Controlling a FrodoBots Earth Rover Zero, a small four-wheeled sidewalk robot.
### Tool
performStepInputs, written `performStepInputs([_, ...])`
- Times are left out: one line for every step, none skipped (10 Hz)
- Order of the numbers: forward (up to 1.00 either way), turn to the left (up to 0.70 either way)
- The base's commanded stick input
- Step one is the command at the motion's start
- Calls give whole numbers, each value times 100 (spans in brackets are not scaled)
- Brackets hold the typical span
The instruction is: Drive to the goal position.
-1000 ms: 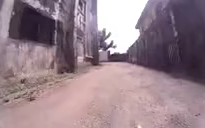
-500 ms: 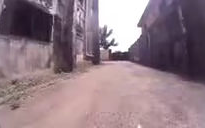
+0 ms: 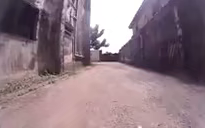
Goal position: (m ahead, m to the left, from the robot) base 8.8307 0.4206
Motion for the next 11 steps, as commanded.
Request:
performStepInputs([85,0])
performStepInputs([85,0])
performStepInputs([85,0])
performStepInputs([85,0])
performStepInputs([85,0])
performStepInputs([85,0])
performStepInputs([85,0])
performStepInputs([85,0])
performStepInputs([85,0])
performStepInputs([85,0])
performStepInputs([85,0])
